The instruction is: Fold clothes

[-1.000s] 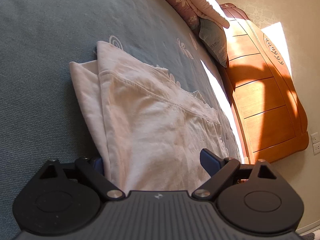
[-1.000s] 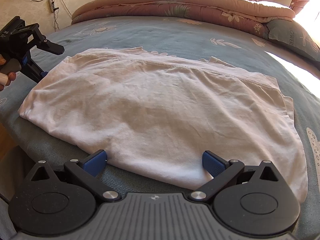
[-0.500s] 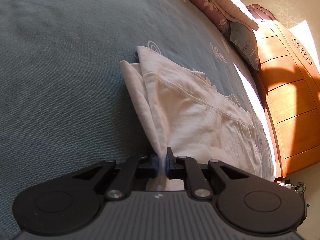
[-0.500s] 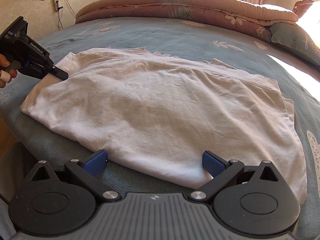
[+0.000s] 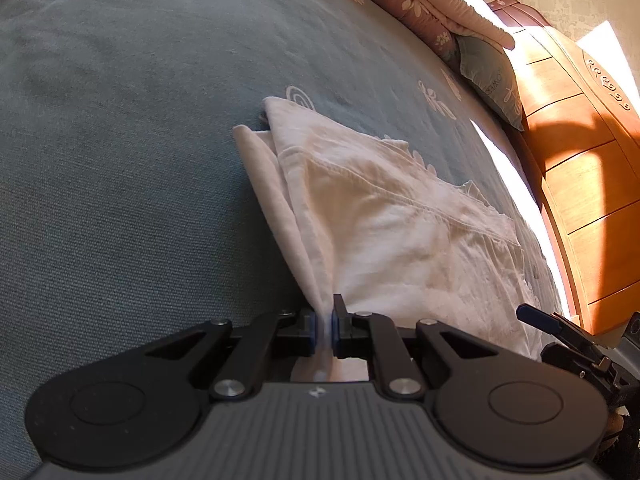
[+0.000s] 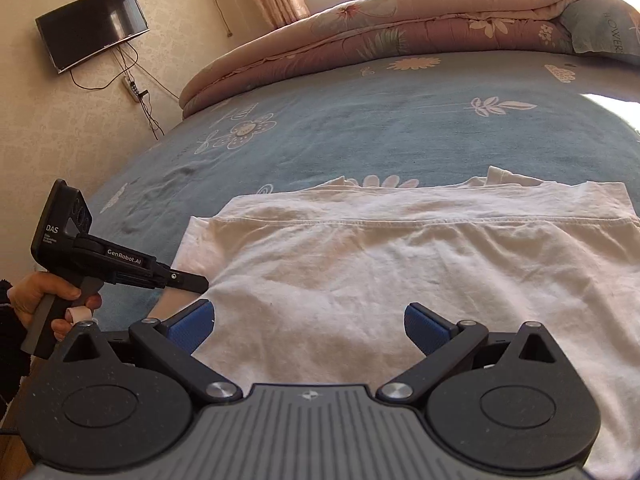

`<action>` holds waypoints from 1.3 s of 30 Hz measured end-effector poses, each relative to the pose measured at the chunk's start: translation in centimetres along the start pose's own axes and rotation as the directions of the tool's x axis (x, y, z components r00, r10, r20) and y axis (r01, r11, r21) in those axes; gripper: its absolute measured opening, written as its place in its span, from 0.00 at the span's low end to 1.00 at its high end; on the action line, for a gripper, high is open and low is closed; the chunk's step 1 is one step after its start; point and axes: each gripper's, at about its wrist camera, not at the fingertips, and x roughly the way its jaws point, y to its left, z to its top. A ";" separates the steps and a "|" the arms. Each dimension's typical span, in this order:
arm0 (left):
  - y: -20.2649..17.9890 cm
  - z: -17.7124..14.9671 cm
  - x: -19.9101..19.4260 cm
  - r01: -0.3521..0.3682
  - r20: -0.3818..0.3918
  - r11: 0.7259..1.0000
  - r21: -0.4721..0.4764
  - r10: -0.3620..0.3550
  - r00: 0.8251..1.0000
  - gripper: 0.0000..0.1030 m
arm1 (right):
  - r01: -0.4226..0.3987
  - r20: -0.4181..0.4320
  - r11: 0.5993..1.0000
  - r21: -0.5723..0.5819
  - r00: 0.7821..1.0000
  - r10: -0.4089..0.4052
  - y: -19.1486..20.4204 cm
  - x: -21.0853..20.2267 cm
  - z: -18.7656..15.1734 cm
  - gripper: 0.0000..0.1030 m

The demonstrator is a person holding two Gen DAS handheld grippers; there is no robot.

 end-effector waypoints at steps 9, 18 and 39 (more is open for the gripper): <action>0.3 -0.2 0.0 0.015 0.014 1.000 -0.010 -0.015 1.000 0.11 | -0.001 -0.066 0.995 0.103 0.998 0.008 -0.7 5.2 0.2 1.00; 0.2 -0.2 0.0 0.015 0.016 1.000 0.003 -0.015 1.000 0.11 | 0.099 -0.020 0.994 0.044 0.995 -0.099 -1.4 9.3 4.0 1.00; -0.4 0.7 0.2 -0.016 -0.046 0.999 -0.046 0.014 0.999 0.07 | 0.220 -0.010 0.972 0.082 0.976 -0.219 -3.3 -2.1 -2.7 1.00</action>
